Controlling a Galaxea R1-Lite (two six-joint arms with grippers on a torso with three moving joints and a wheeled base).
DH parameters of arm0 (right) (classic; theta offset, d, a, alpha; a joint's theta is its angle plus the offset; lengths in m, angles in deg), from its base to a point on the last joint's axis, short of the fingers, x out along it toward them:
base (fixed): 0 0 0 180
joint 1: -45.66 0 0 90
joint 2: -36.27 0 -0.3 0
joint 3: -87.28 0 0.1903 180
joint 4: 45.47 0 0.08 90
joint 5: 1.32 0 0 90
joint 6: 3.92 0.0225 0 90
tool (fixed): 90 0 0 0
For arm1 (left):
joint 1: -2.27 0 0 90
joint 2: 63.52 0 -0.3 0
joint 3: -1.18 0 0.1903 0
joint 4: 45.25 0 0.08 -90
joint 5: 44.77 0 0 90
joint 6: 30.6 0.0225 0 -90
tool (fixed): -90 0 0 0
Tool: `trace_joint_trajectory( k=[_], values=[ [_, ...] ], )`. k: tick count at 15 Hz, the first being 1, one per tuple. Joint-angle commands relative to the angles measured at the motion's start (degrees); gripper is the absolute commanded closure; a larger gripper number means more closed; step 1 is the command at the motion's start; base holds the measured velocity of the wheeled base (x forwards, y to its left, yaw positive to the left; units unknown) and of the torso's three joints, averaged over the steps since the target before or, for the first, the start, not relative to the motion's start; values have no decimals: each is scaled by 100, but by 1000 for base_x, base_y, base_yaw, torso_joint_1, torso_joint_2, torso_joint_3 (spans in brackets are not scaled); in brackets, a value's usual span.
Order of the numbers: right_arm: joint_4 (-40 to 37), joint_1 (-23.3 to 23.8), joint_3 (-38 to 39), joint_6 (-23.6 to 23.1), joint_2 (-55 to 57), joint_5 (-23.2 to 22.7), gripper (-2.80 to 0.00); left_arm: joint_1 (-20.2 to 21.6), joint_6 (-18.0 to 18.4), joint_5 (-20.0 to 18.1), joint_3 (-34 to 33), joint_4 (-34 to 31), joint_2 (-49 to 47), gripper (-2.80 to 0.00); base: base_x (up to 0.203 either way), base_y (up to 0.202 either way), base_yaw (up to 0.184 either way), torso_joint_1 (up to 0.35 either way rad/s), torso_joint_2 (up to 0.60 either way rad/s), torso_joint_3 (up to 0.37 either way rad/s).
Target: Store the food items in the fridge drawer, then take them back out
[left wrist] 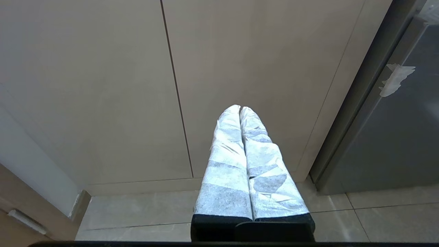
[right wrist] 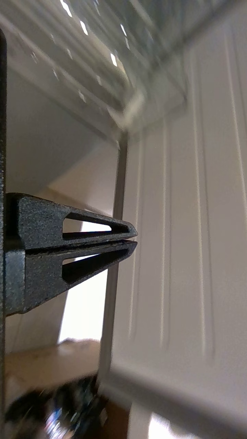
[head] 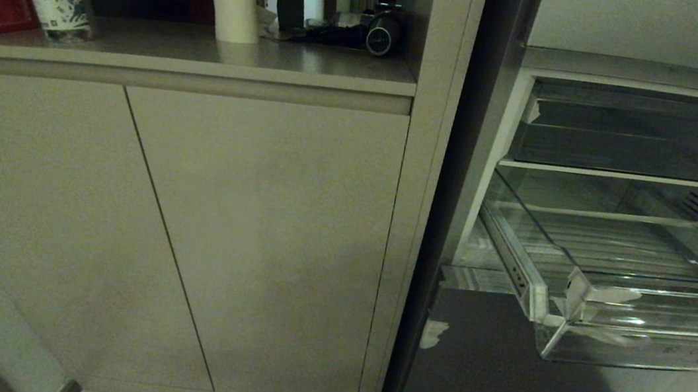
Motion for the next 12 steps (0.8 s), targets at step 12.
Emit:
trace_joint_trajectory(
  k=[12],
  values=[
    [17,1806,-213,-193,689,-535,0,0,0,1,1,-3,-4,0,0,0,0,0,0,0]
  ],
)
